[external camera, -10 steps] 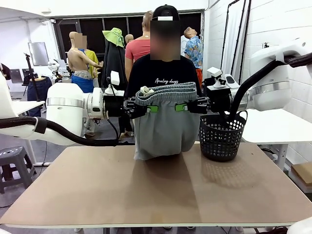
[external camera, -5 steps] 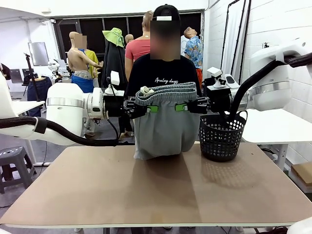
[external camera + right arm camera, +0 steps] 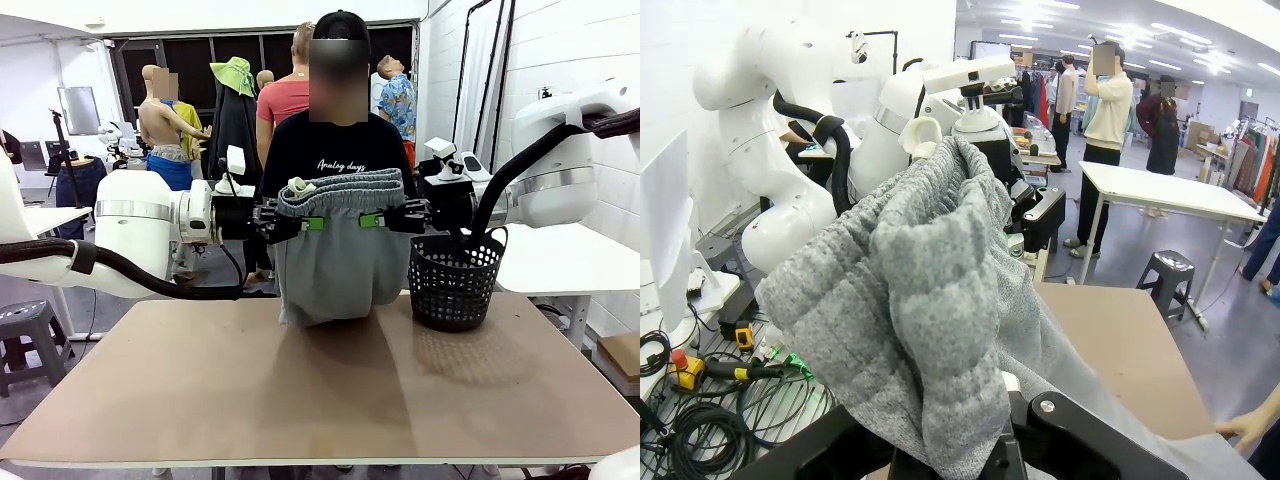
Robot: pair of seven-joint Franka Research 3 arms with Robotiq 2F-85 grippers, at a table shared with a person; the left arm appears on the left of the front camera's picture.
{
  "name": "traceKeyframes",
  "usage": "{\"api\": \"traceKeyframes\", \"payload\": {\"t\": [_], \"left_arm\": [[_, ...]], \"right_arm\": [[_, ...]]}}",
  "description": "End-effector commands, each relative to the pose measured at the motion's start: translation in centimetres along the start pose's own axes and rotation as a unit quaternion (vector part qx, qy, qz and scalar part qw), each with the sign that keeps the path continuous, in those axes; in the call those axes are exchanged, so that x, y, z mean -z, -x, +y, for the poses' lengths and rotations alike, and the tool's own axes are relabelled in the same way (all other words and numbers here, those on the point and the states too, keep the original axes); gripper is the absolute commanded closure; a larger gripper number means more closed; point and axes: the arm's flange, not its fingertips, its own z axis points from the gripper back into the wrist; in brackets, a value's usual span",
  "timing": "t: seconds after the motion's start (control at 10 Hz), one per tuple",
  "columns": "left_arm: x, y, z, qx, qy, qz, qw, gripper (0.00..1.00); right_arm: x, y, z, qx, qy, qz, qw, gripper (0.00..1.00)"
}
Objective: Fold the training pants.
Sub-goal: Release the ends of the Training pants and then grab the overlapped ends.
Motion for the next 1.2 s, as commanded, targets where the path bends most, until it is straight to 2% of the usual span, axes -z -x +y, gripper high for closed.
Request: {"api": "traceKeyframes", "payload": {"t": [0.0,1.1], "left_arm": [[-0.05,-0.04,-0.35,0.008,-0.005,-0.017,1.000,1.00],[-0.05,-0.04,-0.35,0.008,-0.005,-0.017,1.000,1.00]], "right_arm": [[0.11,-0.21,0.01,0.001,0.001,-0.012,1.000,1.00],[0.11,-0.21,0.01,0.001,0.001,-0.012,1.000,1.00]]}}
